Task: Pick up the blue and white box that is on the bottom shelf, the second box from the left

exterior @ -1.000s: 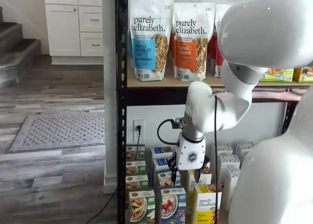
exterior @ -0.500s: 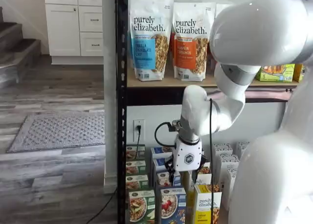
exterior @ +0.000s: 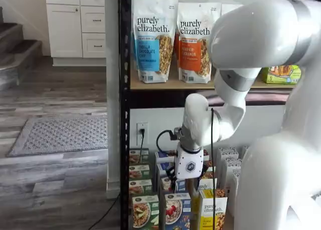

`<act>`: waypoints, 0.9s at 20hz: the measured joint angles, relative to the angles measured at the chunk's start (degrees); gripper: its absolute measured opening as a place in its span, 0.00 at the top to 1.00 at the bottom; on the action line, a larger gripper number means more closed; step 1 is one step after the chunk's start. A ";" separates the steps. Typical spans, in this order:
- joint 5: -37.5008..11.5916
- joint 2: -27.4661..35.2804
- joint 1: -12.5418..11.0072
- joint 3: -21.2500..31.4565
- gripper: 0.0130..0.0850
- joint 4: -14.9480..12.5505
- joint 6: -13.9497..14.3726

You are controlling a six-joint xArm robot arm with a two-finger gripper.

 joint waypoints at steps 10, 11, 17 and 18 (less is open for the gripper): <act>-3.91 9.19 0.72 -5.04 0.00 -2.57 3.19; -3.88 9.95 0.73 -5.63 0.00 -2.37 3.01; -5.93 13.70 0.14 -8.07 0.00 0.62 -0.40; -5.96 14.25 -0.08 -8.52 0.00 0.55 -0.54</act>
